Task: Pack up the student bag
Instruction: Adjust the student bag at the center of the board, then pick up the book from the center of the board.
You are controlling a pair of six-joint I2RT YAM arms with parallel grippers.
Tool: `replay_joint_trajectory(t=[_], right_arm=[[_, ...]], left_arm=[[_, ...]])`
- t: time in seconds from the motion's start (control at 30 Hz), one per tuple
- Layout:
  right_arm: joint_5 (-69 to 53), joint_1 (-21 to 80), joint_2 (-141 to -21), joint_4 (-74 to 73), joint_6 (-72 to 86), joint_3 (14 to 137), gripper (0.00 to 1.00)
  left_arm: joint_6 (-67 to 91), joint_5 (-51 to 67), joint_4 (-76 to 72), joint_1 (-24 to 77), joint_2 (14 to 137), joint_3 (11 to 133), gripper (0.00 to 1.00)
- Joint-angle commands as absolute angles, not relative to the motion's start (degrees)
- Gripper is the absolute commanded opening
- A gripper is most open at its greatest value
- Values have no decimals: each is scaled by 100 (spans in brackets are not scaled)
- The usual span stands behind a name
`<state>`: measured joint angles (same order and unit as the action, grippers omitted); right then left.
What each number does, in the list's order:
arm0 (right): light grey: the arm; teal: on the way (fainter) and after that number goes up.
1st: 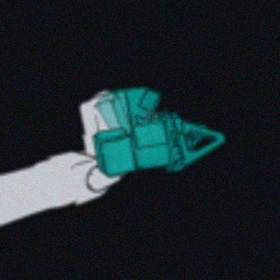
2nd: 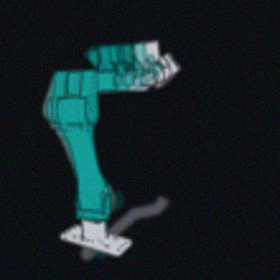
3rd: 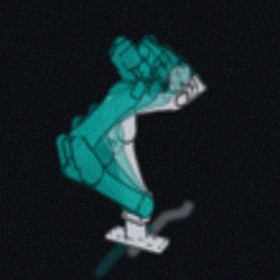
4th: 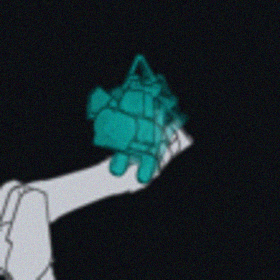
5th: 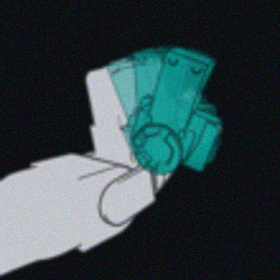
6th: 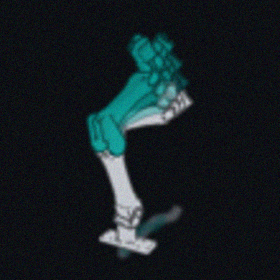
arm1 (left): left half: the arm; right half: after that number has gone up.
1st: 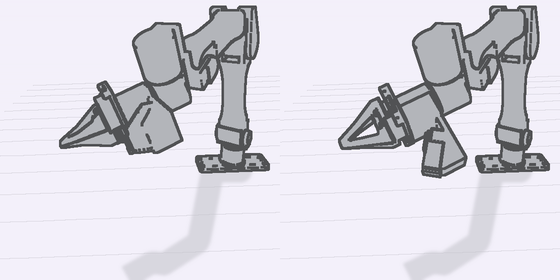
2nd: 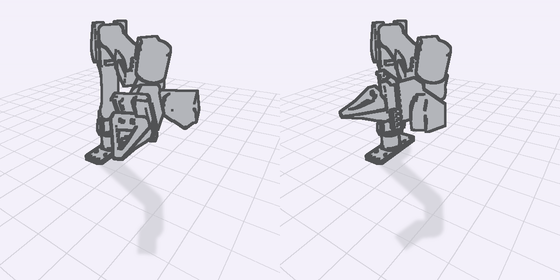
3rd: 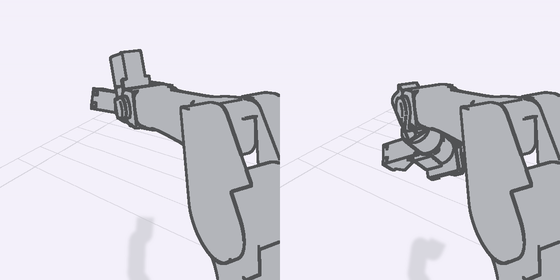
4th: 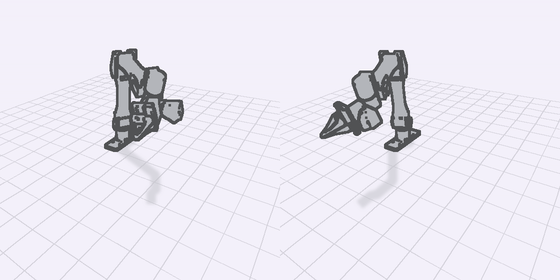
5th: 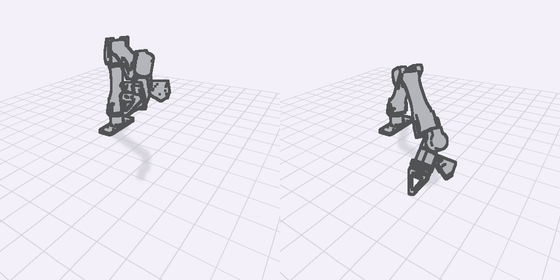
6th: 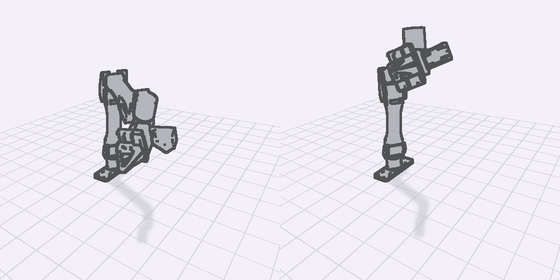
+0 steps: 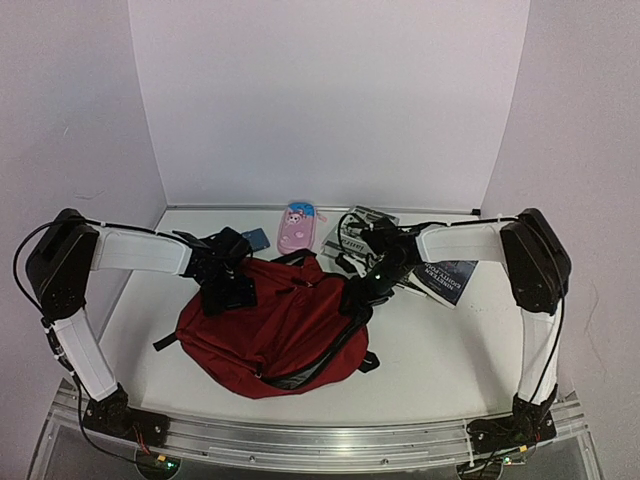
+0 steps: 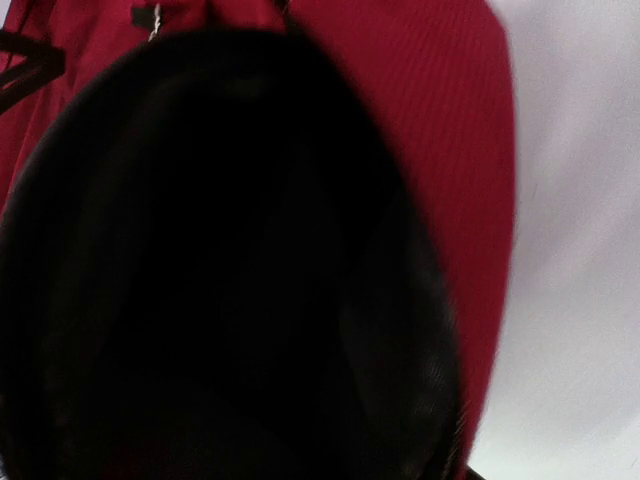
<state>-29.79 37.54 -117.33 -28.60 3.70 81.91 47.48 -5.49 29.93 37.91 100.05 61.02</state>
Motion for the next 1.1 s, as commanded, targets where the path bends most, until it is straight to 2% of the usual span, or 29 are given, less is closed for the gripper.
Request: replay_joint_trajectory(t=[0.0,0.23,0.33,0.4,0.73,1.07], right_arm=[[-2593,3717,-11782,-2614,378,8662,54],[-2972,3165,-10496,-2627,438,8254,73],[-2906,2954,-9944,-2615,292,8006,82],[-2835,2853,-9707,-2589,224,7858,84],[-2912,2070,-10181,-2293,493,8102,81],[-3121,1973,-11318,-1678,1014,8614,75]], left_arm=[[4270,-658,2936,3615,9699,6345,82],[3270,-218,2830,3609,9664,7525,88],[2924,142,2740,3607,10011,8278,90],[2754,376,2763,3590,10459,8876,91],[2624,1816,2623,3278,12708,11761,91],[2744,2405,2718,3226,14277,13356,83]])
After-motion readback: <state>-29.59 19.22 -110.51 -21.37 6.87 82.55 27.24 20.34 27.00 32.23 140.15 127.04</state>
